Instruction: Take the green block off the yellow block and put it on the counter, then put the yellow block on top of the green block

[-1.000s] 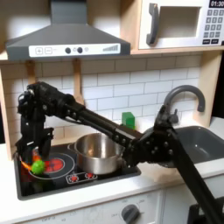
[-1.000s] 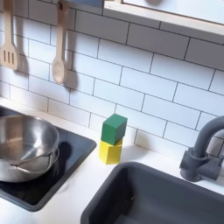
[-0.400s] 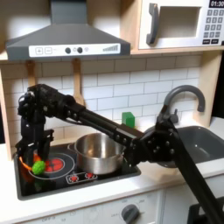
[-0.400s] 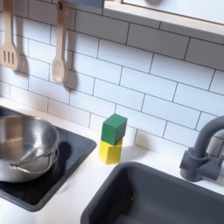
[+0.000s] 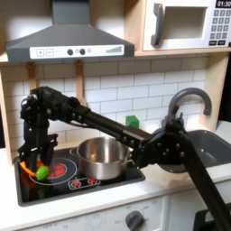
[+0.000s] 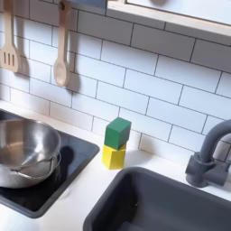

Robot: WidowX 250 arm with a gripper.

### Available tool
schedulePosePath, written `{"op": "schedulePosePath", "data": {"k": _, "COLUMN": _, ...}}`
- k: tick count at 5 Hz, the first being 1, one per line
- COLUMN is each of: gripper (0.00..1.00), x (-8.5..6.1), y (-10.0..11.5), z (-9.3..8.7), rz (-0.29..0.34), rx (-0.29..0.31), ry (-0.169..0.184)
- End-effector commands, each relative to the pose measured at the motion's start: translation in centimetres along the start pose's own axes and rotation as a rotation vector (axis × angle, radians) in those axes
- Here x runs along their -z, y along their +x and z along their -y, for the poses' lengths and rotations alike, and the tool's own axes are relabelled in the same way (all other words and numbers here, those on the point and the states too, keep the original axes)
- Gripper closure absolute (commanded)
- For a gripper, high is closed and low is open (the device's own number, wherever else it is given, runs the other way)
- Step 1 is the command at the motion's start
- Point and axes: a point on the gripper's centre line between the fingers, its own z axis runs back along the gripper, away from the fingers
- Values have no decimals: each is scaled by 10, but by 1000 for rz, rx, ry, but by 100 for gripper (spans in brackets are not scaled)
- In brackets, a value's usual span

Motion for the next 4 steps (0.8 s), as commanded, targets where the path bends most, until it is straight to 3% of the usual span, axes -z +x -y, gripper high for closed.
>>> {"op": "schedulePosePath", "data": {"k": 1, "gripper": 100, "x": -7, "y": -25, "z": 6, "rz": -12, "rx": 69, "ry": -36}}
{"op": "schedulePosePath", "data": {"k": 4, "gripper": 100, "x": -20, "y": -56, "z": 3, "rz": 2, "rx": 114, "ry": -59}}
